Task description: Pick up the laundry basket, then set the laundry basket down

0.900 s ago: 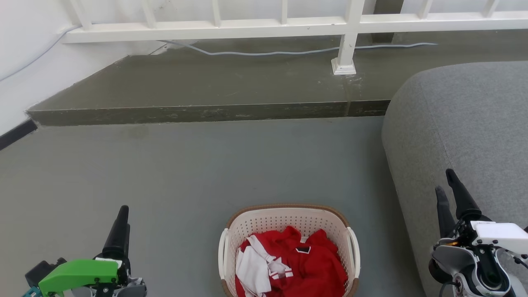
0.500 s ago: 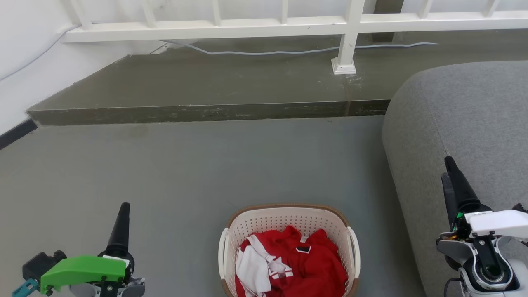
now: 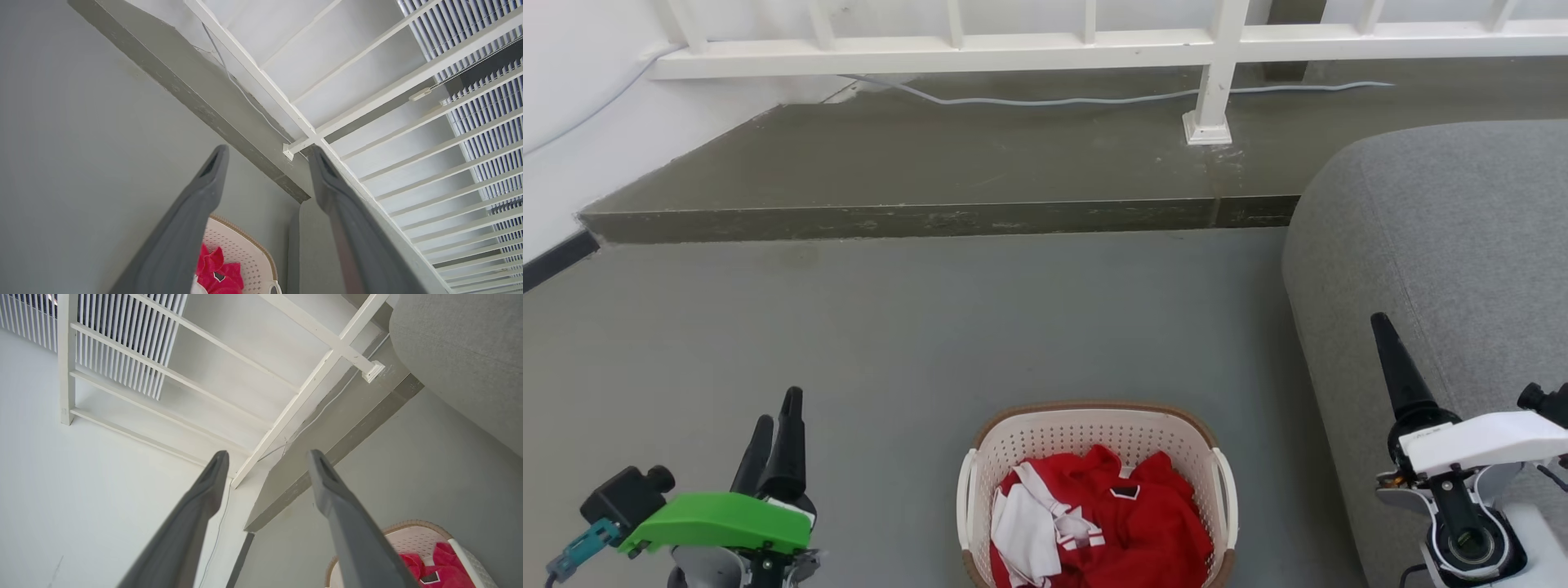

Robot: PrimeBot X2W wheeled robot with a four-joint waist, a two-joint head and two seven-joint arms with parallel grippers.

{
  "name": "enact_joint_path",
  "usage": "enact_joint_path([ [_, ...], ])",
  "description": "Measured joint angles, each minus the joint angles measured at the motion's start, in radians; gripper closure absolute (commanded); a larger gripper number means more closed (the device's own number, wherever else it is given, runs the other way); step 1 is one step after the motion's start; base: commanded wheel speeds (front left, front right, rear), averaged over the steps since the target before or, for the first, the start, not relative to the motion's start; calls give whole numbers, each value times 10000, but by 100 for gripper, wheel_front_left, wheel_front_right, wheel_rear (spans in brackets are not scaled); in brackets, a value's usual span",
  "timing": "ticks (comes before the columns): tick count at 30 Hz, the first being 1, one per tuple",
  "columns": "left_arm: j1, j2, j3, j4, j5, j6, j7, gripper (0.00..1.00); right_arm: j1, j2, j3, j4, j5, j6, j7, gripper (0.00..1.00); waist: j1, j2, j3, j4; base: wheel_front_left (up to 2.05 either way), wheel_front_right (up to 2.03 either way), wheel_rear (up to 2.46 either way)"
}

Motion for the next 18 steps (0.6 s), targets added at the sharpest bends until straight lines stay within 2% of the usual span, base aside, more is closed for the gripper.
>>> enact_joint_path([
  [18, 1, -12, -391, -520, 2700, 401, -573, 0, -204, -29, 314, 71, -2663, 4, -612, 0, 0, 0, 19, 32, 0, 0, 0],
])
